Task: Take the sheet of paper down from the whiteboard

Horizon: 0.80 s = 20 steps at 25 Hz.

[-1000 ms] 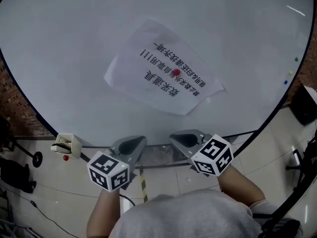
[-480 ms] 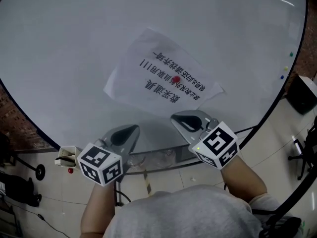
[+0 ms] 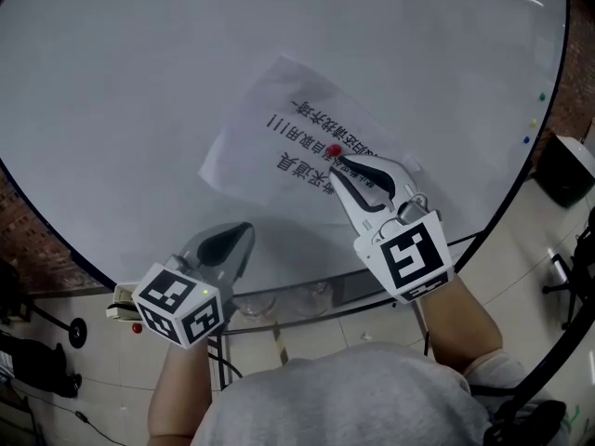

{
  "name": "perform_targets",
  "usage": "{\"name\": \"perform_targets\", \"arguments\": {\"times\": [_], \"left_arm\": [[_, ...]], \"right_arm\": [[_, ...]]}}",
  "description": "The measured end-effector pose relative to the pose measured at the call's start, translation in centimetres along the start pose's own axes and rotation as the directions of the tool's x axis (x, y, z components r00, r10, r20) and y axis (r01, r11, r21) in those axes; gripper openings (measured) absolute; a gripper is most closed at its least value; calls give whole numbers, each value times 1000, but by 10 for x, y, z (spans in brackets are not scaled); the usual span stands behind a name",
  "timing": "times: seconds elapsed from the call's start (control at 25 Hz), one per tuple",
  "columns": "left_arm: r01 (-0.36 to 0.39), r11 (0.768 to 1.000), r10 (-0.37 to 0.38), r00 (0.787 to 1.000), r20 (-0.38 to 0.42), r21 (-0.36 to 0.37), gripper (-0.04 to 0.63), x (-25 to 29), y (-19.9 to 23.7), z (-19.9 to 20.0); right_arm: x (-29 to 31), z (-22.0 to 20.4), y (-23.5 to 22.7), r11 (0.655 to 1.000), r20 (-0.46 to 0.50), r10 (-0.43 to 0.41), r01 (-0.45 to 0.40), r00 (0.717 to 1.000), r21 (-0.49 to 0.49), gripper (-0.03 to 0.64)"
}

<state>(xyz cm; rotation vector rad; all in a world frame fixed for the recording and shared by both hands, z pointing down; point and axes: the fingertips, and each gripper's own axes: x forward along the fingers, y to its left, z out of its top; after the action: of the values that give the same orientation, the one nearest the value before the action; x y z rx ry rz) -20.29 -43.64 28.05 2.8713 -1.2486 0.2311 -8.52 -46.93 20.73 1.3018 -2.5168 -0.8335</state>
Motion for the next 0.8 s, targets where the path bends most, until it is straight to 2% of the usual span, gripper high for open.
{"name": "perform_targets", "arguments": {"times": [0.12,0.28,0.44,0.8], "left_arm": [[3,1000,-3,1000,0,8,0,0,1,2],[8,1000,-9,1000,21,20,7,-1,3,8],[1,1000,-2,999,53,13,71,-3,9,16],[-25,999,28,993,114,-30,89,5,25,25]], "right_arm": [[4,2,-8,997,4,-56,56,998,-53,74],[13,-1,-9,990,-16,-87,85,996,-112,95],[15,-6,-14,974,-35,-142,133,989,-182,92],[15,-6,-14,972,-27,-147,139,989,-189,81]]}}
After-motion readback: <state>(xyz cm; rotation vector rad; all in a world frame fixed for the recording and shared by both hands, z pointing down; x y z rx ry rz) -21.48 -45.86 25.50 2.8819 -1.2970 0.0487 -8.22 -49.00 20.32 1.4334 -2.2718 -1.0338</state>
